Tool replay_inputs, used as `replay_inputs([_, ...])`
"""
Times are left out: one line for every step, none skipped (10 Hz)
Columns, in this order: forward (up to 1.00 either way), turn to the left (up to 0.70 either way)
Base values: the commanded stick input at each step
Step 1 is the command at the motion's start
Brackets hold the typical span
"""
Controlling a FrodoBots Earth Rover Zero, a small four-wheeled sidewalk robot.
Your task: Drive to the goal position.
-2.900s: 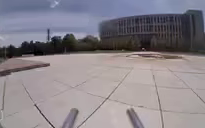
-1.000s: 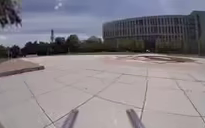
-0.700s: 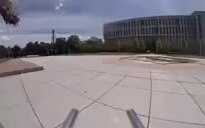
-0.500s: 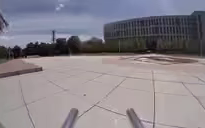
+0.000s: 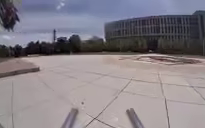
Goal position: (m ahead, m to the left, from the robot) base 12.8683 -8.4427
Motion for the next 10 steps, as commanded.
replay_inputs([0.5, 0.0])
replay_inputs([0.5, 0.0])
replay_inputs([0.5, 0.0])
replay_inputs([0.5, 0.0])
replay_inputs([0.5, 0.0])
replay_inputs([0.5, 0.0])
replay_inputs([0.5, 0.0])
replay_inputs([0.5, -0.03])
replay_inputs([0.5, -0.34])
replay_inputs([0.5, -0.5])
